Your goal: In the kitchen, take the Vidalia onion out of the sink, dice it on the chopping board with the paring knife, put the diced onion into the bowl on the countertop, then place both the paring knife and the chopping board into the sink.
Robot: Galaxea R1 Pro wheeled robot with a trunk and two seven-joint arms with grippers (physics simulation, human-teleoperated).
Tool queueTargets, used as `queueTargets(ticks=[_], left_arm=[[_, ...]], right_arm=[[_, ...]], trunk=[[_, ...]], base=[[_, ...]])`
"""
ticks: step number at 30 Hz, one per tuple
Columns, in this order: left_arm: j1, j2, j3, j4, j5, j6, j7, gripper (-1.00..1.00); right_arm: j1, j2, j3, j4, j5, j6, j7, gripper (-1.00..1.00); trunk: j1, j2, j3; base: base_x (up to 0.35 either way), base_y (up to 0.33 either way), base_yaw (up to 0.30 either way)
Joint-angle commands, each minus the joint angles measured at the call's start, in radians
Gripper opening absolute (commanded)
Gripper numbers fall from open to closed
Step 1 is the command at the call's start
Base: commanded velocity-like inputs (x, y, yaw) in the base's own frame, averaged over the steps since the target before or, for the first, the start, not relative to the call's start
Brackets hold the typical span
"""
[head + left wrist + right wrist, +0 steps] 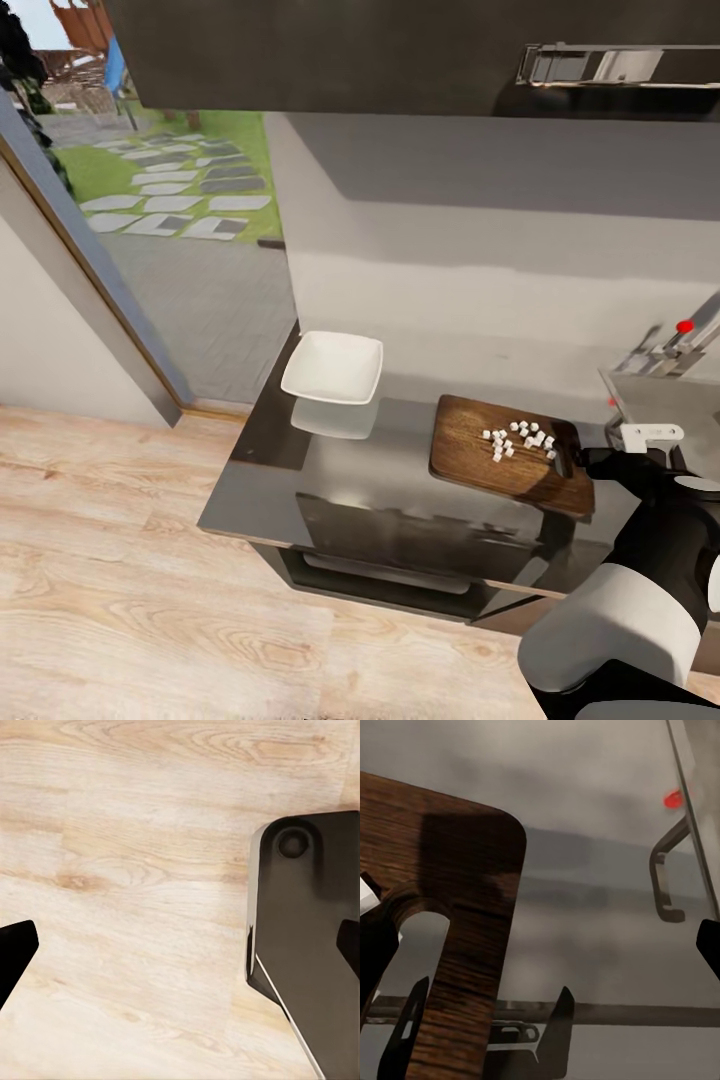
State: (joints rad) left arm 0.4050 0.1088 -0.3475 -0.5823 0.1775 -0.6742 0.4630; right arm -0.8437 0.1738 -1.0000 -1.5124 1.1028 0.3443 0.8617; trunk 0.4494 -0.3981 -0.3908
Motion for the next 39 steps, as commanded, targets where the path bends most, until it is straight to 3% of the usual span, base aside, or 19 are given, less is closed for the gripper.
queueTargets(ticks=[1,39], left_arm=[[0.000,0.002,-0.008,-0.002,0.010,-0.002,0.005,1.00],[0.000,0.002,-0.008,-0.002,0.010,-0.002,0.006,1.00]], right_arm=[[-0.002,0.001,-0.002,-0.002,0.005,0.002,0.006,1.00],[-0.002,0.001,-0.001,-0.002,0.005,0.002,0.007,1.00]], trunk=[[0.001,-0.002,-0.003],[0.001,-0.002,-0.037]], base=[[0.000,0.000,0.000],[0.000,0.000,0.000]])
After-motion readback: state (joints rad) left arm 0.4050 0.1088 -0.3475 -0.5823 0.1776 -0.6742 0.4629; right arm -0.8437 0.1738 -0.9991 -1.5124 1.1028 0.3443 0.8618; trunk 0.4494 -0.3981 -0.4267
